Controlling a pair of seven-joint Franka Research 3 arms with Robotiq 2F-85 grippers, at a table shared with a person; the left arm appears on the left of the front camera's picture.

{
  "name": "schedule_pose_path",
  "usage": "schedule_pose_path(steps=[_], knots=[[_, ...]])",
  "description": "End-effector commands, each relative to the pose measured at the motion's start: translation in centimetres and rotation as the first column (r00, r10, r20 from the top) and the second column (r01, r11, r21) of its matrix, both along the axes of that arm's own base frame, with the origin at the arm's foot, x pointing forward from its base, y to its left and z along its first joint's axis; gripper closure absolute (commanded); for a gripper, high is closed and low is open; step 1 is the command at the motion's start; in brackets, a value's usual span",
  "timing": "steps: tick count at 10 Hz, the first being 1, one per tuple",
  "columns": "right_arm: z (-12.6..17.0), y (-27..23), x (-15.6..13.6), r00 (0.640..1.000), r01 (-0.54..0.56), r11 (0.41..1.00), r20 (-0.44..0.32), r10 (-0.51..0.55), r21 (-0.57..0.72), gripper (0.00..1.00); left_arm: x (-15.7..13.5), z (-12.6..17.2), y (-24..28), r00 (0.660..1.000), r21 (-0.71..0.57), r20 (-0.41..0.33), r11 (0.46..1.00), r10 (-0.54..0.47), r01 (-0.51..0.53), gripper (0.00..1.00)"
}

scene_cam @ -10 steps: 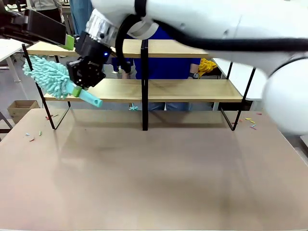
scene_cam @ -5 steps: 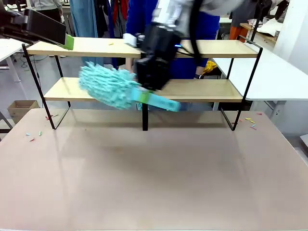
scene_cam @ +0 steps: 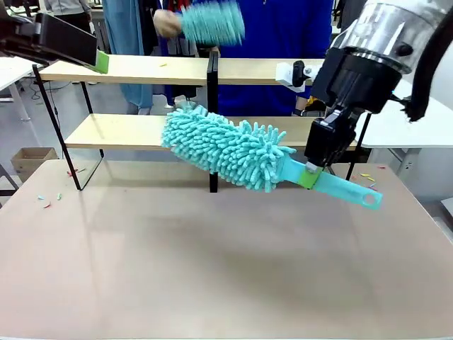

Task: Clean the shelves.
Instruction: Clean another randomly selected level of the Shelf with the Duster.

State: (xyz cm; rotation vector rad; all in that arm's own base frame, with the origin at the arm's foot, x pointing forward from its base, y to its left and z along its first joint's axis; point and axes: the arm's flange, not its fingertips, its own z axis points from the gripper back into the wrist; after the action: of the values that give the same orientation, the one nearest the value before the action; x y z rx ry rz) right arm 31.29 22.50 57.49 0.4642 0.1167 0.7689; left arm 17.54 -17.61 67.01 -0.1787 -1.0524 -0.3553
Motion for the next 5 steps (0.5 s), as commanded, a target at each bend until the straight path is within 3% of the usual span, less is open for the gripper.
schedule_pose_path(steps=[1,2,3,4,5], knots=[[0.3,-0.9,-0.7,1.000,0.020,1.000,0.021,-0.020,-0.006,0.88,0.1,-0.1,0.2,1.000,0.010,0.002,1.000,-0.003,0.003,0.00],[0.0,-0.6,0.4,0.993,-0.097,0.995,-0.070,0.098,0.012,0.88,0.1,-0.1,0.2,1.000,0.010,0.002,1.000,-0.003,0.003,0.00],[1.5,-3.9,-0.1,0.988,-0.147,0.985,-0.024,0.150,0.092,0.88,0.1,-0.1,0.2,1.000,0.010,0.002,1.000,-0.003,0.003,0.00],[3.5,-8.9,-2.4,0.979,-0.198,0.972,-0.033,0.204,0.131,0.88,0.1,-0.1,0.2,1.000,0.010,0.002,1.000,-0.003,0.003,0.00],[4.7,-13.6,-4.7,0.964,-0.225,0.961,-0.106,0.243,0.158,0.88,0.1,-0.1,0.2,1.000,0.010,0.002,1.000,-0.003,0.003,0.00]])
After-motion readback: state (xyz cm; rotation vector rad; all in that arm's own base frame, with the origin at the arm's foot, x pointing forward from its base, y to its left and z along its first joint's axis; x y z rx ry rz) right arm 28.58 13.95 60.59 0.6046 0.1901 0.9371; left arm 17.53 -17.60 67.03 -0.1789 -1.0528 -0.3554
